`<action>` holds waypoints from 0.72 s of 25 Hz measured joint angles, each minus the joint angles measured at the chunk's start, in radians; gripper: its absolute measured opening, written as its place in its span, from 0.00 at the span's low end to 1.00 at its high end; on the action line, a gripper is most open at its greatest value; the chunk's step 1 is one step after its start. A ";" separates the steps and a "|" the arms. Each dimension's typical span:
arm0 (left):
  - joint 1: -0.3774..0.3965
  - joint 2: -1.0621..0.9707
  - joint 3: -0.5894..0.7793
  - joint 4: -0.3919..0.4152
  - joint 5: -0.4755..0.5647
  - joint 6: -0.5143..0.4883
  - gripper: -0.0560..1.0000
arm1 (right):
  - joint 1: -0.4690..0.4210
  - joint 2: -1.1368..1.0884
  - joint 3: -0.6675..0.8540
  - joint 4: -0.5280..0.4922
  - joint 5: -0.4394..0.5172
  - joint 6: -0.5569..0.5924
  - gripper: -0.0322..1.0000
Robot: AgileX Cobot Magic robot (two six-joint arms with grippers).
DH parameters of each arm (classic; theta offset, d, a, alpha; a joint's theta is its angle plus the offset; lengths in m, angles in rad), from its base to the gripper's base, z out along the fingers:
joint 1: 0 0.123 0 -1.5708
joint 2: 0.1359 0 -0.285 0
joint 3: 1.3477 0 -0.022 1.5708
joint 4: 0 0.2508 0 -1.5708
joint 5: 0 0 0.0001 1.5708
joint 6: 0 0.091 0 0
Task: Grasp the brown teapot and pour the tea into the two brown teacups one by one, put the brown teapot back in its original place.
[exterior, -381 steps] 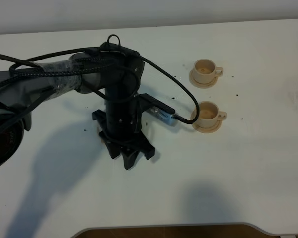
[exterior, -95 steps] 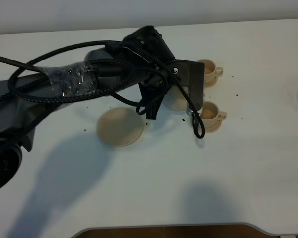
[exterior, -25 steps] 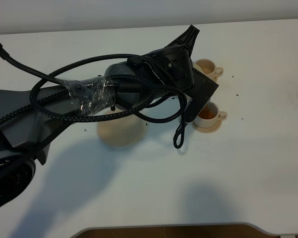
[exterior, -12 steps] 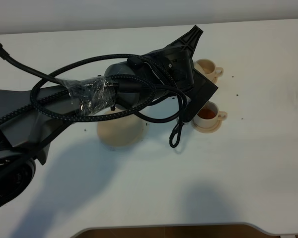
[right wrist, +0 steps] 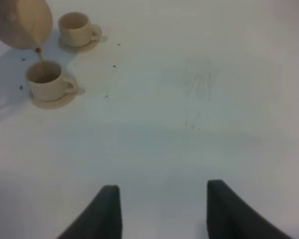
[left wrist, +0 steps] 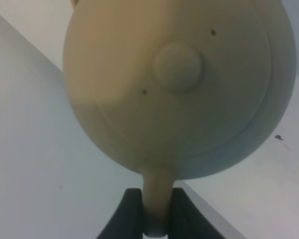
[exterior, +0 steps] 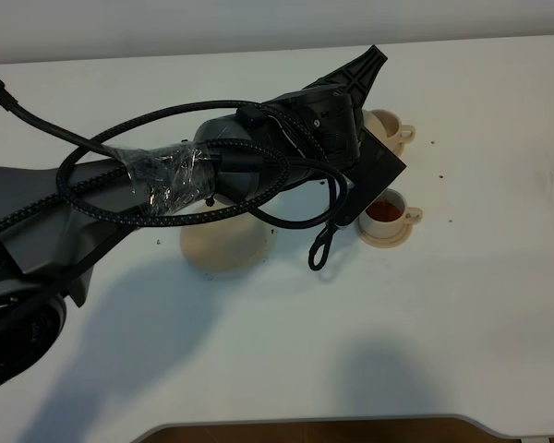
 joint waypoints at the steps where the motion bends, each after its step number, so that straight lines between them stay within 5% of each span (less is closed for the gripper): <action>1: 0.000 0.000 0.000 0.000 -0.001 0.001 0.16 | 0.000 0.000 0.000 0.000 0.000 0.000 0.43; 18: 0.000 0.000 0.000 0.000 -0.002 0.076 0.16 | 0.000 0.000 0.000 0.000 0.000 -0.001 0.43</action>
